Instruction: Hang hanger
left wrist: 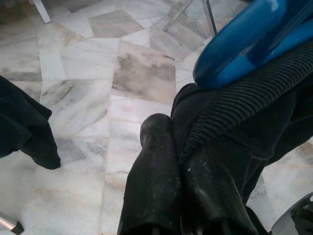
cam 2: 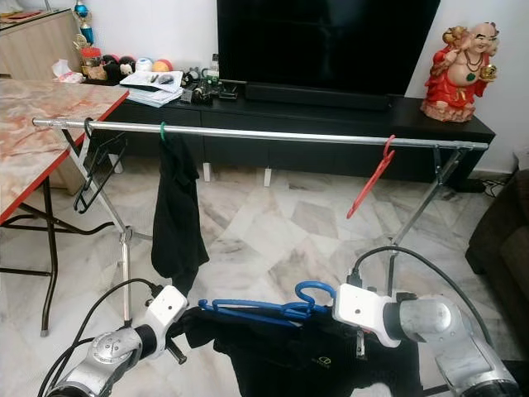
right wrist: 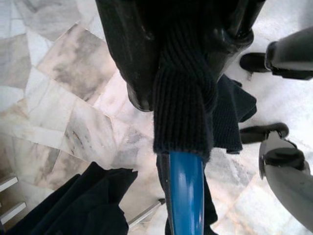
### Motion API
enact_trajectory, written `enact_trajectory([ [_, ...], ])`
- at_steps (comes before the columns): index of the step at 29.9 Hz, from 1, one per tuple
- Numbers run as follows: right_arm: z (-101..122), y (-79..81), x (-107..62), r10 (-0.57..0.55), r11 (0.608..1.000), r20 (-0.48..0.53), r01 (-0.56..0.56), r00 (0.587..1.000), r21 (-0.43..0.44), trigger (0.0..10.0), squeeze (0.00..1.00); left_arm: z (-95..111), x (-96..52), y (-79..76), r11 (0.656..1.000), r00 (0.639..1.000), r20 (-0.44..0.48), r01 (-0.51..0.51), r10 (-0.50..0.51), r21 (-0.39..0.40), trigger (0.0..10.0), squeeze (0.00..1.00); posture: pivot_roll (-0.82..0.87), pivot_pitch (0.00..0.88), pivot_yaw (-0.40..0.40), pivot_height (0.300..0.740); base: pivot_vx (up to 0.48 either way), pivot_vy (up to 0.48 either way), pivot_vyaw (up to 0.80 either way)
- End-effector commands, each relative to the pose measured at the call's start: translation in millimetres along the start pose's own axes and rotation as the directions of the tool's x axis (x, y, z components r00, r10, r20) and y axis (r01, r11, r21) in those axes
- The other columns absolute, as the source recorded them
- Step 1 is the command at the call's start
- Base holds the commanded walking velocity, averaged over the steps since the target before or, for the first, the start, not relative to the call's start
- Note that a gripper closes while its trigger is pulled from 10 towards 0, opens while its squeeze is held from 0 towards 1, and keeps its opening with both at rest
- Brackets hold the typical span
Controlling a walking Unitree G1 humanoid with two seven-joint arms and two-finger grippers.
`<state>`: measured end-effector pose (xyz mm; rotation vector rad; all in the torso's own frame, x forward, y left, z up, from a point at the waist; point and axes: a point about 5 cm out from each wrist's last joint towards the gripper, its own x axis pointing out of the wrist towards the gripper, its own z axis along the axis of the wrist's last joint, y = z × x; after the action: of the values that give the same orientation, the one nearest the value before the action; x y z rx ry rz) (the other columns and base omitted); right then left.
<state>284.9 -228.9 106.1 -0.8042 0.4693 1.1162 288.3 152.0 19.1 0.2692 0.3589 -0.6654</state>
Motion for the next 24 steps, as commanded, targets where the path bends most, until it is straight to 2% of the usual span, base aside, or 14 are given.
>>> enact_trajectory([
  [1,-14.4,-6.9,-14.6,-0.037,0.999,-0.103,0.036,0.994,-0.008,0.0,0.0,-4.2,-6.2,7.6,1.0,0.999,-0.027,-0.029,0.029,0.007,0.0,0.0,0.1,0.036,-0.037,0.74,0.0,0.0,0.0],
  [4,-16.0,-7.1,-13.9,-0.047,0.999,-0.101,0.045,0.994,-0.017,0.0,0.0,-4.4,-6.3,7.6,1.0,0.999,-0.028,-0.028,0.029,0.008,0.0,0.0,0.1,0.037,-0.036,0.74,0.0,0.0,0.0],
  [7,-9.5,-13.7,-12.6,-0.115,0.992,0.013,0.115,0.993,0.059,0.0,0.0,-4.5,-6.3,7.5,1.0,0.999,-0.031,-0.026,0.026,0.012,0.0,0.0,0.1,0.037,-0.036,0.74,0.0,0.0,0.0],
  [9,-1.1,-18.0,-14.4,-0.147,0.981,0.129,0.128,0.981,0.145,0.0,0.0,-4.9,-6.3,7.4,1.0,0.999,-0.034,-0.024,0.025,0.013,0.0,0.0,0.11,0.038,-0.036,0.74,0.0,0.0,0.0],
  [14,1.7,-17.8,-17.0,-0.128,0.982,0.174,0.1,0.976,0.161,0.0,0.0,-5.6,-6.4,7.4,1.0,0.999,-0.039,-0.022,0.022,0.014,0.0,0.0,0.1,0.039,-0.035,0.74,0.0,0.0,0.0],
  [16,1.6,-16.6,-18.2,-0.112,0.98,0.2,0.076,0.973,0.183,0.0,0.0,-5.7,-6.4,7.4,1.0,0.999,-0.04,-0.02,0.021,0.016,0.0,0.0,0.1,0.039,-0.035,0.74,0.0,0.0,0.0],
  [22,-0.5,-2.5,-29.1,0.036,0.973,0.291,-0.1,0.956,0.21,0.0,0.0,-5.5,-6.8,8.8,1.0,0.999,-0.045,-0.019,0.02,0.025,0.0,0.0,0.1,0.04,-0.033,0.74,0.0,0.0,0.0],
  [24,-6.2,0.4,-31.1,0.078,0.972,0.241,-0.128,0.967,0.199,0.0,0.0,-5.7,-7.3,9.1,0.999,0.999,-0.047,-0.017,0.019,0.026,0.0,0.0,0.1,0.044,-0.029,0.74,0.0,0.0,0.0],
])
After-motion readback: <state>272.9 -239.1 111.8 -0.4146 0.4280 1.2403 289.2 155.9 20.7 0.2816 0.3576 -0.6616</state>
